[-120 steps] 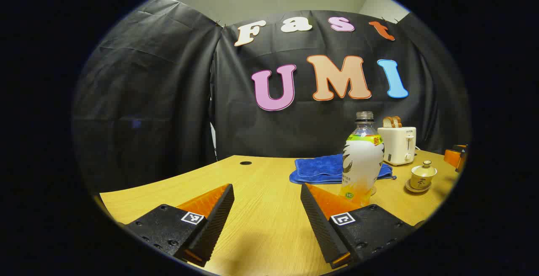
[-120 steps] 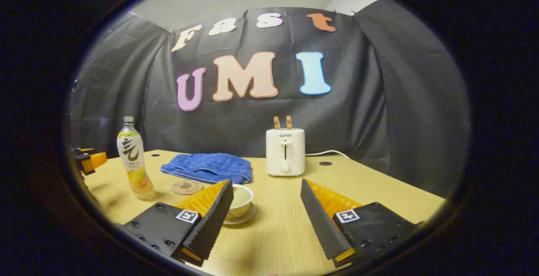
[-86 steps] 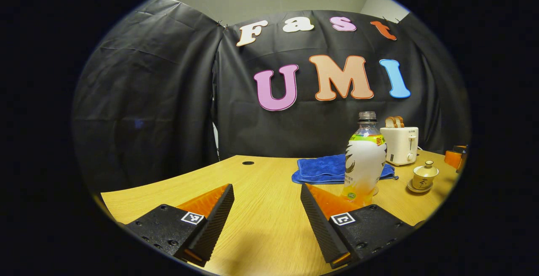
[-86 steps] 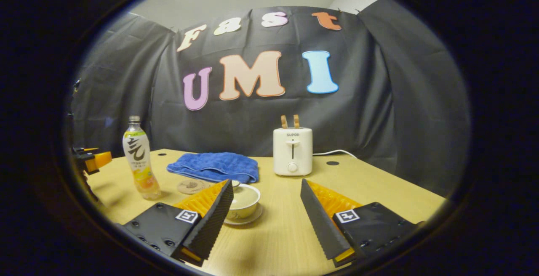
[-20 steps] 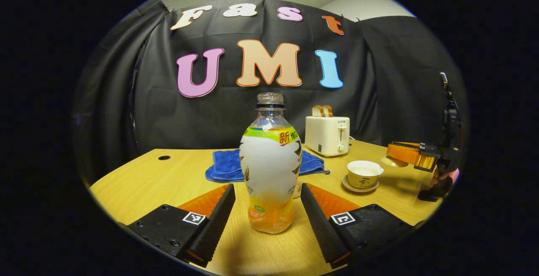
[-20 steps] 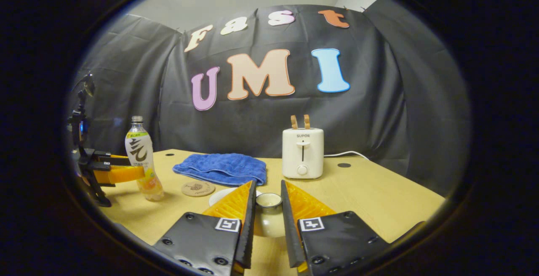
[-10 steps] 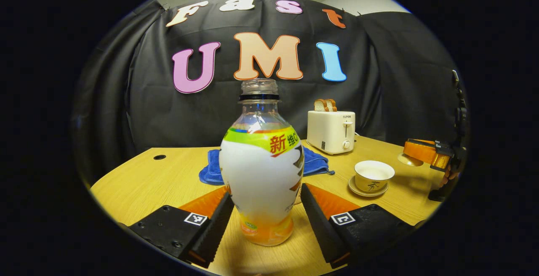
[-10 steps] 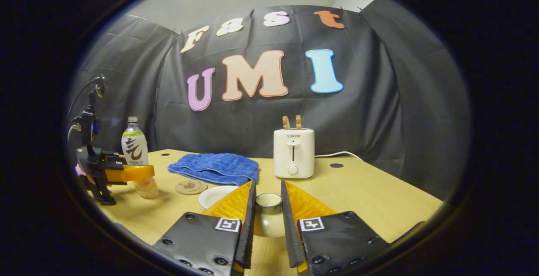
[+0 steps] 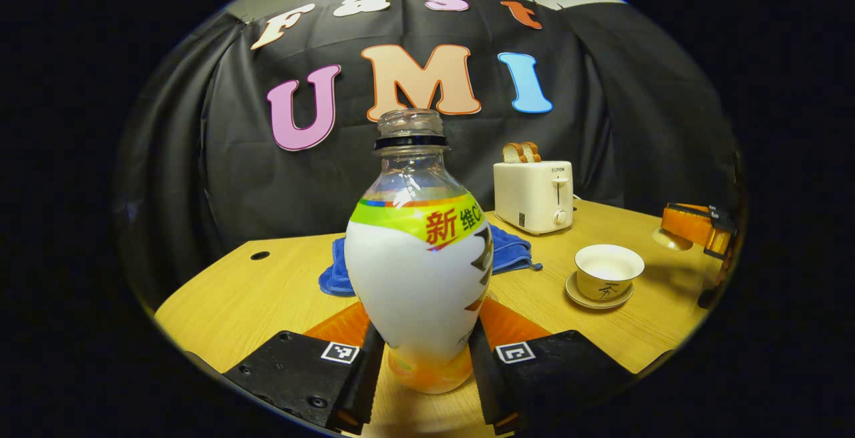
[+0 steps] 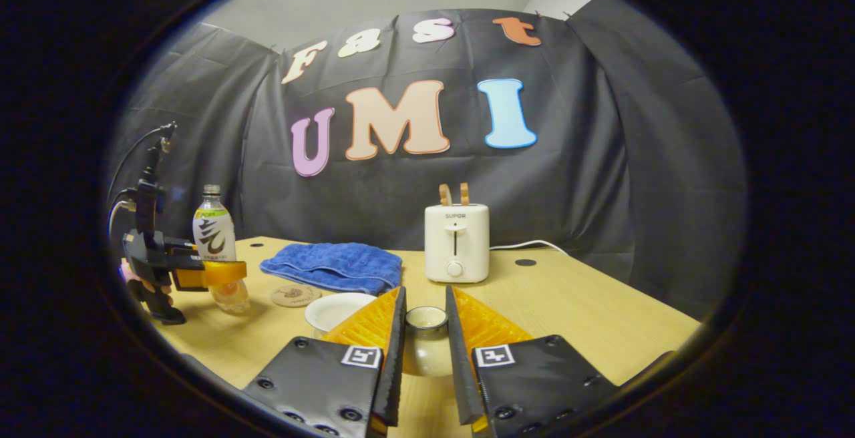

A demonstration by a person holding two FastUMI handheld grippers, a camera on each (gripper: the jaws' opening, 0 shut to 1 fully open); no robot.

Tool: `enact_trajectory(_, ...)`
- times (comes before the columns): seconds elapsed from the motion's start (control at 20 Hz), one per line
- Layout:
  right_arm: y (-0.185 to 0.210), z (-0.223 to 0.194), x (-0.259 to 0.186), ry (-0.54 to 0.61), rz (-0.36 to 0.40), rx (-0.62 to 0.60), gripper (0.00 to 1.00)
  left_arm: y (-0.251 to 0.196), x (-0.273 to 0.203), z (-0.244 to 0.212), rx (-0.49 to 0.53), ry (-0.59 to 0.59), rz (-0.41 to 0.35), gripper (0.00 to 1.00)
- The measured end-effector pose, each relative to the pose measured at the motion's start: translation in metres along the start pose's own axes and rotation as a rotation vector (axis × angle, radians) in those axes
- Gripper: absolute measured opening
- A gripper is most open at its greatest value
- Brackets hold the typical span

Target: Open the teacup lid with one hand, grasp the water bottle and pour water into the teacup with the other hand; after pouring, place the water bottle on the coaster and then close the teacup lid.

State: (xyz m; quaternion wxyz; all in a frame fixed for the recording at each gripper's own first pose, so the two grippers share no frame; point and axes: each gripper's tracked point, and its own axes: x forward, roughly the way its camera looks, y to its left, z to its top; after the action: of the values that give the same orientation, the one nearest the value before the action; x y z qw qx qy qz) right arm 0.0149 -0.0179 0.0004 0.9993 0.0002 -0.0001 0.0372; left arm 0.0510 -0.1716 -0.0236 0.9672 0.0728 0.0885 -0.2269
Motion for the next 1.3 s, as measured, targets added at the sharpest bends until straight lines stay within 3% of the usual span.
enact_trajectory(0.2, -0.010, 0.000, -0.003, -0.001, -0.027, 0.000, 0.37, -0.008, 0.006, 0.010, 0.192, 0.019, 0.030, 0.57)
enact_trajectory(0.45, -0.018, 0.001, -0.007, -0.001, -0.042, -0.001, 0.36, -0.008, 0.019, 0.032, 0.585, 0.025, 0.084, 0.57)
enact_trajectory(0.75, -0.034, 0.002, -0.011, -0.003, -0.077, -0.002, 0.36, -0.015, 0.041, 0.037, 0.962, 0.044, 0.044, 0.57)
enact_trajectory(1.3, -0.037, 0.001, -0.012, -0.004, -0.081, -0.003, 0.36, -0.013, 0.067, 0.025, 1.408, 0.100, -0.032, 0.56)
